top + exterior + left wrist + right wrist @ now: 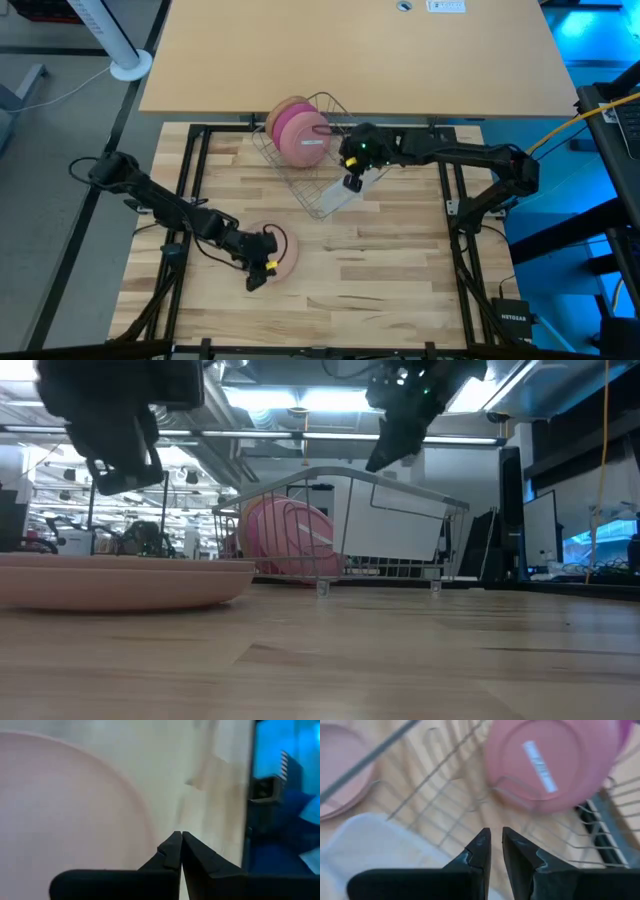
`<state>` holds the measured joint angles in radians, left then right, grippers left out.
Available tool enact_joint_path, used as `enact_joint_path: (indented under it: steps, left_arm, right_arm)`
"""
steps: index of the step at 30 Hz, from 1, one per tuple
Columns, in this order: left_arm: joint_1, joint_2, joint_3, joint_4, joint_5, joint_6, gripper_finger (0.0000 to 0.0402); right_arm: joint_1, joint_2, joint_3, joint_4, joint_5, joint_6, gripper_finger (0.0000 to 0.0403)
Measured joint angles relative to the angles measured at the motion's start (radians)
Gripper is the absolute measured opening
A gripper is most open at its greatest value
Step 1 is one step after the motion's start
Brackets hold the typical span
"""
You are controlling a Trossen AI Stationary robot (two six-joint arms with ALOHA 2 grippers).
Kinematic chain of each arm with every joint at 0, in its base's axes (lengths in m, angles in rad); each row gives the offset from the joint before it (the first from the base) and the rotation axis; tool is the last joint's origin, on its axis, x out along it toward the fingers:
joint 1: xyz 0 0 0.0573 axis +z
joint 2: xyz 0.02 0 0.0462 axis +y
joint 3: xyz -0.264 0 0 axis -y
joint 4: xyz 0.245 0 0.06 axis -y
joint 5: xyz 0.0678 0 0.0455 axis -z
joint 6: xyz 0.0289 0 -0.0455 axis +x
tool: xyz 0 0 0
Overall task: Sort dishes
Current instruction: Put the pink plate into the dish rack
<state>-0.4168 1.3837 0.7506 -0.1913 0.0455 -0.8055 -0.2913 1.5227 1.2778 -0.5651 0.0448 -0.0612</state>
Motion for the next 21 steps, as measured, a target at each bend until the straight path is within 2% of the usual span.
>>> enact_joint_path:
  steps: [5,9,15,21]
  left_arm:
    - [-0.050,0.034,0.000,0.070,0.010,-0.001,0.0019]
    - [-0.057,0.052,0.000,0.066,0.006,-0.058,0.0073]
    - [-0.063,0.078,0.001,0.068,0.001,-0.014,0.0153]
    - [-0.091,0.145,0.001,0.066,0.002,0.078,0.0171]
  right_arm:
    - [0.089,0.000,0.000,-0.016,0.000,0.000,0.0053]
    - [0.144,0.000,0.000,-0.015,0.000,0.000,0.0053]
    - [0.217,0.000,0.000,-0.017,0.000,0.002,0.0053]
    - [0.293,0.000,0.000,-0.022,0.000,0.003,0.0053]
